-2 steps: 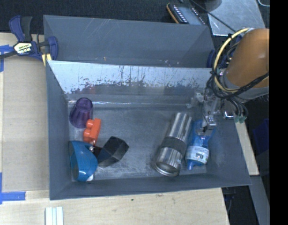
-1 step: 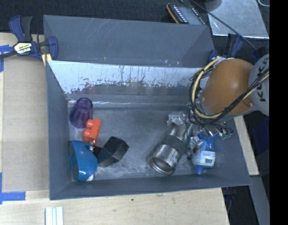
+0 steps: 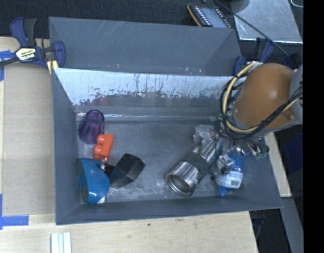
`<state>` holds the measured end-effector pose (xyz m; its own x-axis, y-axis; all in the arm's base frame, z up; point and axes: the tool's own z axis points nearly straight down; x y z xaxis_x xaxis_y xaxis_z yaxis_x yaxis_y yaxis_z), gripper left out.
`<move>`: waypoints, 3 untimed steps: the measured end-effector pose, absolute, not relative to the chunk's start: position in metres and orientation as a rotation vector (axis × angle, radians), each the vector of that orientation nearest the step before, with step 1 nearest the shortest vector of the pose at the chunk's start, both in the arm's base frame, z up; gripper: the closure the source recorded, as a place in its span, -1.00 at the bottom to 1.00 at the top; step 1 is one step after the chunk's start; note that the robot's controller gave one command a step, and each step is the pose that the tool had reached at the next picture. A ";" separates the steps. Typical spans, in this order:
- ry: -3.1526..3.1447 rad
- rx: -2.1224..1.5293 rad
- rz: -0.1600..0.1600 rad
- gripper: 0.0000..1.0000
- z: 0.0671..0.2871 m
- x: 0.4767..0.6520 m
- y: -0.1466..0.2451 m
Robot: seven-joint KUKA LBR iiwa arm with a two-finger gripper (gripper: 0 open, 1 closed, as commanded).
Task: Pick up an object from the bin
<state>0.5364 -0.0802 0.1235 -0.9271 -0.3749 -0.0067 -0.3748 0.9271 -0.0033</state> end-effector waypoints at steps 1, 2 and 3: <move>2.901 -1.087 -0.022 -1.00 0.102 0.487 -0.049; 2.853 -1.269 0.001 -1.00 0.073 0.512 -0.052; 2.687 -1.520 -0.054 1.00 0.075 0.511 -0.023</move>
Offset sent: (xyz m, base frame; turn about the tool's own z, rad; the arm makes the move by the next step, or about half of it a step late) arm -0.0279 0.0226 -0.0535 -0.4498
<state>0.5113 -0.0232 0.0750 -0.5141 -0.8572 -0.0295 -0.8553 0.5149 -0.0571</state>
